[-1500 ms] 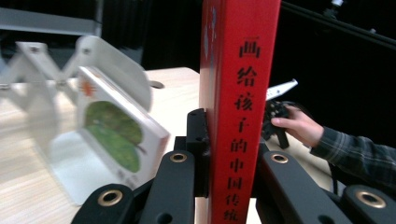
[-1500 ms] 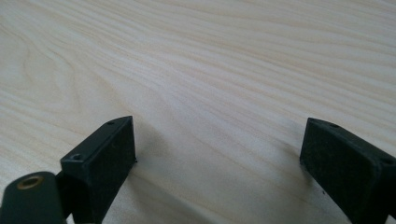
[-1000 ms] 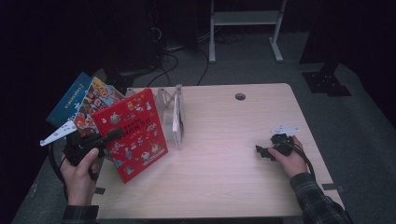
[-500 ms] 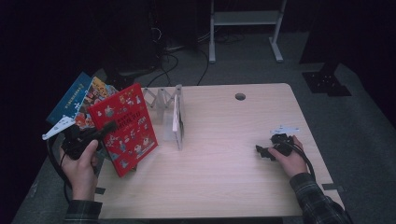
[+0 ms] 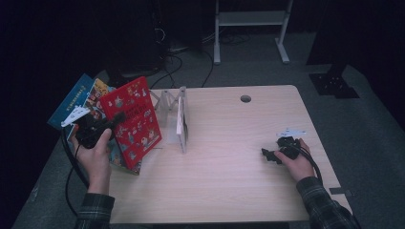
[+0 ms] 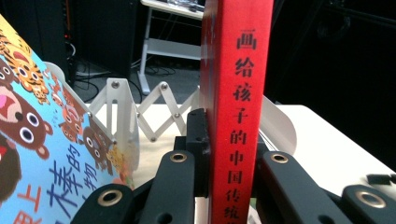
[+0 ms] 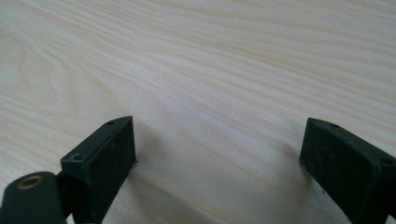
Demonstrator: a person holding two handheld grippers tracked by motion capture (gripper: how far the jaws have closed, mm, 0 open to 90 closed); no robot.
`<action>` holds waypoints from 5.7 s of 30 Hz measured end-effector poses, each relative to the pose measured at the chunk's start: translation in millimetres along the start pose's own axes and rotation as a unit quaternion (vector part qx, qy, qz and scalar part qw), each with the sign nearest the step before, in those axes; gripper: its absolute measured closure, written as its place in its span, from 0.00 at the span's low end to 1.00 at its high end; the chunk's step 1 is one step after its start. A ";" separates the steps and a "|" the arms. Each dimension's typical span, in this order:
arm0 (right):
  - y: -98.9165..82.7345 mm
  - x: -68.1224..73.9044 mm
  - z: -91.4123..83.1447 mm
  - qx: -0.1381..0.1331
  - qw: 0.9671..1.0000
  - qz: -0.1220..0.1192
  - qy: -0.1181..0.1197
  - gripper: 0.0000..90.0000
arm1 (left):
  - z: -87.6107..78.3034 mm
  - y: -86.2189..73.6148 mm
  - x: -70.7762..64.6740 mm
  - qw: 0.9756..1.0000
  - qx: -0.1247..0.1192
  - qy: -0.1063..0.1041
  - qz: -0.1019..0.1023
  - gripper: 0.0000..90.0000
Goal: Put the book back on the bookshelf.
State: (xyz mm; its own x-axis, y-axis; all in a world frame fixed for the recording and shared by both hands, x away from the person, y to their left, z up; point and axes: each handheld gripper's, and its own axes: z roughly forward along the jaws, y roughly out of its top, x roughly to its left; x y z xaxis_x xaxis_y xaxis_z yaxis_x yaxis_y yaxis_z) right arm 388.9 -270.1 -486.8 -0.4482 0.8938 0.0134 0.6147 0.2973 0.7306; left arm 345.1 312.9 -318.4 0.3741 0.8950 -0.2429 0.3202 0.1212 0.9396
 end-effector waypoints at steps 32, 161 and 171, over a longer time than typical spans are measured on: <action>0.2 -0.4 0.2 0.000 1.000 0.000 0.000 0.11 | 75.7 -3.3 14.2 0.999 -0.015 0.029 0.013 0.88; -0.3 -0.3 -0.2 0.002 1.000 -0.003 0.003 0.09 | 84.7 -170.4 -117.3 0.880 0.363 -0.157 0.263 0.02; -0.3 -0.3 -0.2 0.002 1.000 -0.003 0.002 0.09 | 79.7 -180.6 -110.4 0.898 0.304 -0.185 0.258 0.00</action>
State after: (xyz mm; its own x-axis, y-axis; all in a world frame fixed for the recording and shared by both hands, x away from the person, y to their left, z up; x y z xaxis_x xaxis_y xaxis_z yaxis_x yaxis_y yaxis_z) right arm 388.7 -270.6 -486.8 -0.4553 0.8902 0.0122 0.6139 0.3040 0.7285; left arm 315.4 158.0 -480.5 0.8374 0.5463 0.0176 0.3950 -0.6271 0.6714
